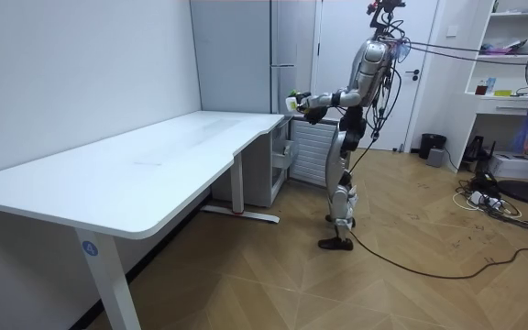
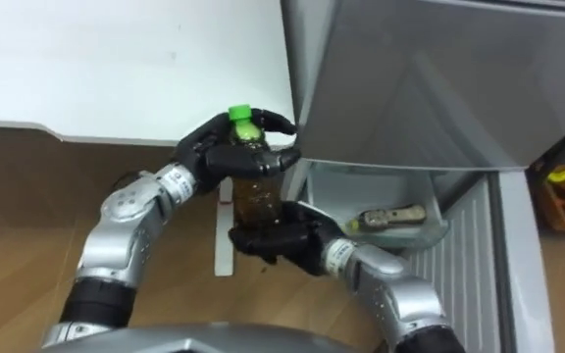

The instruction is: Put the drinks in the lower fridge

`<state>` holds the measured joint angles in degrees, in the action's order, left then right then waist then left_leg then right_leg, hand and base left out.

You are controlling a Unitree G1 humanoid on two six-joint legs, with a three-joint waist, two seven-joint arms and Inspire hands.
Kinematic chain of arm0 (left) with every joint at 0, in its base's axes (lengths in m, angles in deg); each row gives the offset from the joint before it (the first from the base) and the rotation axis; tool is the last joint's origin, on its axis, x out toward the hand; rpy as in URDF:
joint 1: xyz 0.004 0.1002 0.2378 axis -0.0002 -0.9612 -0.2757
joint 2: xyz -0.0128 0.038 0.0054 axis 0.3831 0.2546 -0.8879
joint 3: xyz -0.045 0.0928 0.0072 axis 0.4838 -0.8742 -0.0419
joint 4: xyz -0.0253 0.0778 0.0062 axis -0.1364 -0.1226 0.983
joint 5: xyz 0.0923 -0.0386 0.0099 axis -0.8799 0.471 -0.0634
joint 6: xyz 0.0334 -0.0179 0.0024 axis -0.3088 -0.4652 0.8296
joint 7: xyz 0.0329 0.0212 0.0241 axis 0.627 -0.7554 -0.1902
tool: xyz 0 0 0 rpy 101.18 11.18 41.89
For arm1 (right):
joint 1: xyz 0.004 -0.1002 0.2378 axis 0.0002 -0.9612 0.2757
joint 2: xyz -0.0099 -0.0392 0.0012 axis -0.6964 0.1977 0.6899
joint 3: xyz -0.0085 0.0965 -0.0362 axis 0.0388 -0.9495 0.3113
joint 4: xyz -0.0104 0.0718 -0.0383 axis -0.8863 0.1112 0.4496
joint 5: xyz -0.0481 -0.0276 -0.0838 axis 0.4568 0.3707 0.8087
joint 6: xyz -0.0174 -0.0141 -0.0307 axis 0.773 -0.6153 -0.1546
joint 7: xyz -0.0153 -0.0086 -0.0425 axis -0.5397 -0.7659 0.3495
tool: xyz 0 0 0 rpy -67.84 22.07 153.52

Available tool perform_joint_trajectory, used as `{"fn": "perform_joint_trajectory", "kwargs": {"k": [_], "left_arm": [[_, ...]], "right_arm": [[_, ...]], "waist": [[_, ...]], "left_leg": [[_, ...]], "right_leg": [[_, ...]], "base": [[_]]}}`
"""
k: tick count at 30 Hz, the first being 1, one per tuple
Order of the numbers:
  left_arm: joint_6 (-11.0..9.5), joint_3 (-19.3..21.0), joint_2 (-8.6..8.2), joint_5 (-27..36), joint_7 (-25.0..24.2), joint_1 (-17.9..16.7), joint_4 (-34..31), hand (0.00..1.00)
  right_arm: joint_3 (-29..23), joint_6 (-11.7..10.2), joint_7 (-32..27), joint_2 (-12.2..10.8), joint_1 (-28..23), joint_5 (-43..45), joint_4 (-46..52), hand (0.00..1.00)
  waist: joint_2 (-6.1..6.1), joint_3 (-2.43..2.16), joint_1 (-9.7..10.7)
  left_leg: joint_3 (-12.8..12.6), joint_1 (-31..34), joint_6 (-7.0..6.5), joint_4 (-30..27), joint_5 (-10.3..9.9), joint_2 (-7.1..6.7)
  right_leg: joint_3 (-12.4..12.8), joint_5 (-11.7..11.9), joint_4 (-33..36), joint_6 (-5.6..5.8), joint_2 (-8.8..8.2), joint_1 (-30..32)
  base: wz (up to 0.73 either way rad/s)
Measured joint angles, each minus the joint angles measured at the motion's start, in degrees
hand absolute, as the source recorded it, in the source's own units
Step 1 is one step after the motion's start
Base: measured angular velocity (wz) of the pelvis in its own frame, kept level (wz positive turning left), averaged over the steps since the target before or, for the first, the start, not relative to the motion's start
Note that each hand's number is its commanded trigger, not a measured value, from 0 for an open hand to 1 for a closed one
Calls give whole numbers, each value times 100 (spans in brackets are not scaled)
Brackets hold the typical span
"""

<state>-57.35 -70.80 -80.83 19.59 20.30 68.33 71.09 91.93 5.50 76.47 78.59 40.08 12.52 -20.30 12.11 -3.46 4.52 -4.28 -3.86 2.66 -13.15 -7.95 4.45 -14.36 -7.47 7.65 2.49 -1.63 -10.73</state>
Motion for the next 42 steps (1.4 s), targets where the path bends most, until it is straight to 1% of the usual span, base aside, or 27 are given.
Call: {"fn": "perform_joint_trajectory", "kwargs": {"k": [1,2,5,7,9,10,12,13,15,17,19,22,23,25,27,30,31,33,34,35,36,37,38,39,40,41,42], "left_arm": [[-83,0,0,-2,175,0,2,0],[-280,0,1,-60,501,0,18,0],[-919,-1,1,-87,1376,-17,191,0],[-1267,-2,3,-83,1929,-122,253,0],[-1669,16,6,442,2808,-387,471,0],[-1741,55,5,702,2981,-497,516,0],[-1736,417,-3,2001,3229,-1012,402,0],[-1671,519,7,2364,3229,-1132,314,0],[-1215,855,17,3282,3229,-1395,-195,0],[-1023,1007,17,3664,3229,-1453,-642,0],[-1016,1016,-34,3789,3228,-1436,-1127,0],[-875,1156,-77,3733,3226,-993,-1236,0],[-731,1190,-94,3713,3218,-829,-1234,0],[-589,1199,-105,3421,3139,-676,-1234,0],[-467,1193,-111,2843,3098,-580,-1231,0],[-469,996,-69,1875,3056,-449,-1211,0],[-480,937,-62,1648,3056,-431,-1211,0],[-673,640,-43,617,3103,-285,-1189,0],[-766,559,-36,343,3186,-229,-1149,0],[-1015,384,-22,-188,3378,-76,-980,0],[-1259,286,-12,-676,3616,96,-769,0],[-1367,277,-6,-970,3798,176,-684,0],[-1620,214,22,-1524,4048,307,-503,0],[-1894,95,168,-2274,4332,408,-341,0],[-2034,13,308,-2607,4462,436,-247,0],[-2348,-113,741,-3191,4685,422,-159,0],[-2576,-271,1336,-3642,4892,300,-257,0]], "right_arm": [[107,-4,-175,0,87,-38,-5,100],[301,-40,-453,-1,228,-84,-1,100],[751,-98,-1094,-39,683,-142,-86,100],[1089,-278,-1502,-162,927,-150,-315,100],[1666,-528,-2112,-524,1260,142,-884,100],[1803,-527,-2220,-631,1331,301,-995,100],[2487,-393,-2664,-964,1414,935,-1128,100],[2661,-341,-2744,-983,1394,952,-1056,100],[3016,-198,-3037,-1065,1323,966,-752,100],[3045,-74,-3144,-1029,1325,990,-302,100],[3045,-53,-3325,-978,1372,993,119,100],[2956,-61,-3534,-983,1679,854,208,100],[2838,-61,-3532,-963,1718,791,242,100],[2618,-61,-3423,-930,1644,744,313,100],[2412,-94,-3243,-931,1528,738,308,100],[2036,-268,-2915,-913,1329,681,251,100],[1984,-329,-2861,-896,1285,667,238,100],[1842,-743,-2756,-887,1225,582,9,100],[1809,-853,-2756,-888,1226,580,-42,100],[1700,-1127,-2753,-889,1237,567,-191,100],[1566,-1279,-2753,-880,1263,620,-246,100],[1510,-1330,-2754,-849,1270,655,-243,100],[1467,-1464,-2754,-710,1290,671,-238,100],[1444,-1526,-2753,-457,1294,698,-244,100],[1444,-1577,-2725,-281,1271,707,-239,100],[1409,-1690,-2610,163,1119,754,-200,100],[1280,-1764,-2398,720,819,786,-98,100]], "waist": [[11,-2,5],[40,-30,7],[90,-34,33],[127,-40,-46],[119,-35,-188],[112,-30,-191],[99,-17,-173],[97,-6,-187],[66,27,-401],[55,41,-461],[60,43,-446],[85,23,-298],[105,15,-276],[173,9,-182],[312,-70,2],[463,-108,67],[474,-118,82],[543,-154,136],[550,-160,142],[561,-170,146],[564,-174,153],[561,-175,165],[552,-178,164],[540,-186,159],[520,-190,147],[474,-197,136],[398,-174,141]], "left_leg": [[21,7,5,0,7,0],[40,45,11,4,19,5],[210,198,8,-85,43,-28],[341,231,2,-108,73,-58],[624,231,4,-154,73,-121],[653,231,4,-157,73,-131],[770,215,4,-138,73,-165],[809,210,4,-133,73,-181],[902,196,4,-115,73,-219],[924,157,3,-105,72,-246],[905,125,1,-99,69,-249],[802,109,-12,-149,59,-237],[743,114,-20,-163,53,-220],[743,103,-20,-159,53,-226],[764,123,-25,-164,49,-225],[775,165,-28,-258,-20,-213],[786,184,-31,-295,-46,-212],[882,251,-35,-400,-118,-227],[920,272,-32,-437,-142,-229],[970,315,-25,-499,-178,-231],[1010,331,-25,-526,-190,-239],[1027,338,-21,-542,-204,-241],[1061,359,-26,-579,-228,-246],[1072,396,-37,-636,-262,-253],[1074,416,-40,-673,-284,-257],[1082,423,-54,-705,-330,-275],[1109,444,-78,-727,-388,-295]], "right_leg": [[-2,1,2,2,4,31],[-11,-2,16,7,7,78],[-35,-111,3,183,16,158],[-68,-146,-5,252,4,196],[-57,-156,9,259,-11,192],[-80,-158,10,261,-18,178],[-192,-169,-24,278,-43,86],[-228,-170,-43,277,-51,61],[-286,-172,-55,274,-107,16],[-305,-181,-54,257,-130,-33],[-254,-185,-32,252,-139,-22],[-131,-202,95,216,-157,53],[-64,-199,135,215,-154,106],[-12,-171,133,238,-110,114],[13,-160,123,249,-89,149],[43,-161,122,248,-68,173],[45,-161,122,247,-59,173],[35,-154,106,246,-34,175],[31,-153,106,244,-24,175],[16,-152,105,242,-11,176],[2,-149,108,237,-6,175],[2,-147,108,234,-2,175],[0,-146,106,233,4,177],[-5,-150,103,237,3,182],[-9,-151,109,237,3,185],[0,-140,126,220,-2,173],[43,-67,146,108,-3,156]], "base": [[0],[3],[11],[5],[-4],[11],[28],[32],[22],[7],[-13],[-22],[-30],[-19],[-8],[-8],[5],[5],[5],[7],[7],[0],[4],[4],[3],[0],[4]]}}
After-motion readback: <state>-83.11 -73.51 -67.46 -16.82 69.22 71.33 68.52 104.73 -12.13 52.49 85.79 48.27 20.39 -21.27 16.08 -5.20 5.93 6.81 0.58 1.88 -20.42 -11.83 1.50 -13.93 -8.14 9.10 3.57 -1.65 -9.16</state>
